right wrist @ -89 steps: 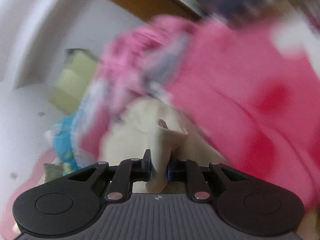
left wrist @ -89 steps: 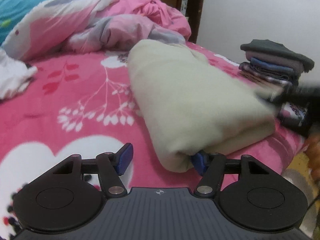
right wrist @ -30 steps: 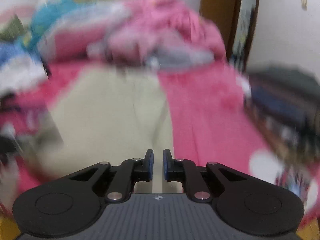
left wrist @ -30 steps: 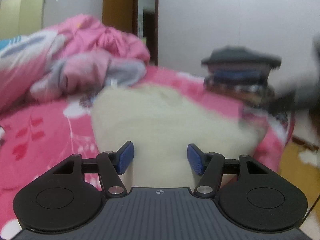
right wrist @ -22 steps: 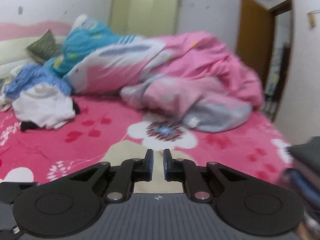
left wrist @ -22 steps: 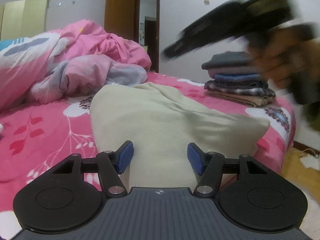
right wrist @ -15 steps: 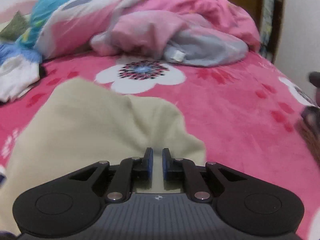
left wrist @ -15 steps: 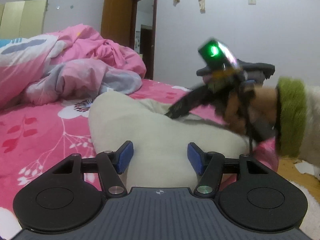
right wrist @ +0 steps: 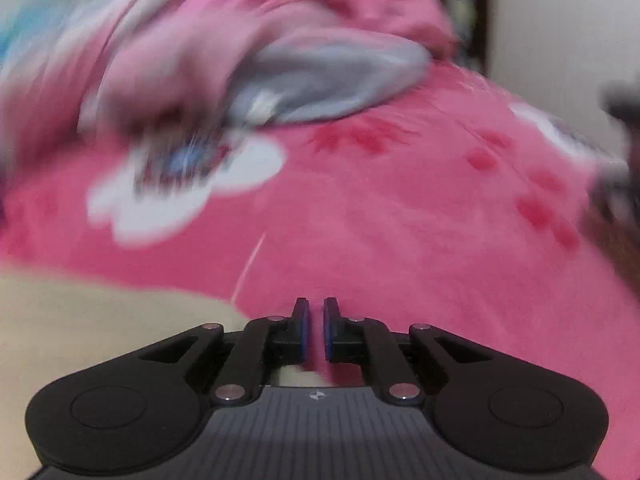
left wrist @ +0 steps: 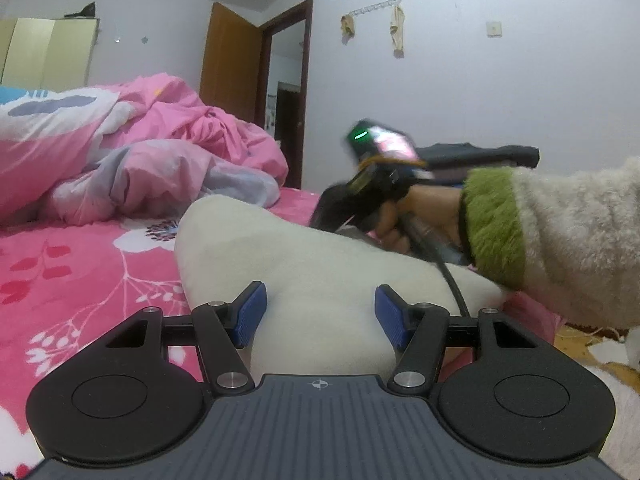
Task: Fold clothes
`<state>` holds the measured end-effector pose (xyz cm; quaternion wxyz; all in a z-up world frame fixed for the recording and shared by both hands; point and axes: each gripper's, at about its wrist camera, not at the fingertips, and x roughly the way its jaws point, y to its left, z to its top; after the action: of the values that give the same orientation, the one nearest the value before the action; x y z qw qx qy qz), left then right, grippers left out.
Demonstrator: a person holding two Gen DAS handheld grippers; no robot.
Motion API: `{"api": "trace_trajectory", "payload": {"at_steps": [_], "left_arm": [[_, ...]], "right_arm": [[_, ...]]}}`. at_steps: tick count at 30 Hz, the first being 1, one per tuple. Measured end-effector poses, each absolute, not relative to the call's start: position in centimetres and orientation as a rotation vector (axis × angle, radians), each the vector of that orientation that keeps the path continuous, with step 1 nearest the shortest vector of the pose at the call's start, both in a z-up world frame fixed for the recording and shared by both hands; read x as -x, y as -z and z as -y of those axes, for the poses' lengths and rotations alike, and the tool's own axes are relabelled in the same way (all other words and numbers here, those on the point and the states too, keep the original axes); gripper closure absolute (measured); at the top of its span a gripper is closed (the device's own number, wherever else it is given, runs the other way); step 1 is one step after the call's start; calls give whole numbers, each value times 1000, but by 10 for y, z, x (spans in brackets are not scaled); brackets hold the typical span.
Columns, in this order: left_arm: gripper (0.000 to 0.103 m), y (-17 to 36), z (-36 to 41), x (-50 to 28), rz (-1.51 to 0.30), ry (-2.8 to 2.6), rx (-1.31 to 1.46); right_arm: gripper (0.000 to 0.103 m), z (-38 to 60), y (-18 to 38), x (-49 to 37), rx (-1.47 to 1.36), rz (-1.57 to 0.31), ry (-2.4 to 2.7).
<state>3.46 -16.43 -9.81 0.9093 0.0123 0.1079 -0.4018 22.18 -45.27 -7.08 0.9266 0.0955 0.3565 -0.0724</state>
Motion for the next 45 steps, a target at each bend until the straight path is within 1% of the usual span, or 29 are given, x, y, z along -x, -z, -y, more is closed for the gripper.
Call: {"api": "trace_trajectory", "payload": {"at_steps": [4,6,7,9,11,13,14,16,19,21,22,23,25,27,28,30,33,34,35,37,39,40,42,43,45], "left_arm": [[43,99,163,-35,-225,834,-7],[43,100,163,-35,-222,831,-7],[43,100,163,-34,-222,830,-6],[43,99,163,-33,-221,832,-8],[42,99,164,-32,-216,838,-16],[42,99,163,-32,-217,832,-10],[42,100,162,-32,-219,833,-4],[42,100,161,-34,-224,837,10],[42,100,160,-34,-223,838,12],[42,100,160,-33,-221,838,13],[42,100,160,-33,-219,841,12],[42,100,161,-32,-216,846,11],[42,100,161,-29,-210,838,1],[42,100,161,-27,-208,833,0],[42,100,160,-27,-211,834,7],[42,100,159,-27,-215,836,20],[42,100,158,-26,-215,838,24],[42,101,158,-26,-215,838,26],[42,101,158,-26,-214,838,29],[42,101,157,-27,-218,834,38],[41,102,156,-27,-218,836,44],[41,102,156,-27,-219,837,47],[41,102,155,-27,-219,839,52],[41,102,155,-26,-219,840,55],[41,103,154,-26,-220,842,60]], "right_arm": [[95,449,23,-195,-232,-564,19],[95,430,5,-189,-205,-514,-123],[95,422,4,-188,-191,-519,-183],[95,426,23,-191,-180,-587,-130],[90,446,50,-196,-197,-665,24],[91,467,77,-201,-212,-741,180],[90,473,64,-192,-242,-705,253],[91,466,33,-170,-201,-606,258],[90,441,-9,-129,-169,-464,40],[91,424,-5,-113,-99,-469,-90],[91,421,18,-117,-75,-560,-71],[94,418,41,-120,-50,-653,-50],[96,434,81,-119,-101,-674,-10],[96,441,57,-124,-155,-722,65],[94,434,40,-123,-136,-686,54],[94,420,7,-120,-99,-612,29],[94,382,-27,-117,-52,-502,-184],[94,369,-27,-121,-7,-501,-248],[94,358,-13,-129,43,-528,-275],[96,354,43,-158,96,-693,-227],[97,375,55,-176,-16,-736,-216],[97,378,43,-180,-37,-757,-190],[95,369,20,-182,21,-757,-165],[95,365,4,-177,51,-719,-180],[95,349,-10,-171,20,-654,-273]]}}
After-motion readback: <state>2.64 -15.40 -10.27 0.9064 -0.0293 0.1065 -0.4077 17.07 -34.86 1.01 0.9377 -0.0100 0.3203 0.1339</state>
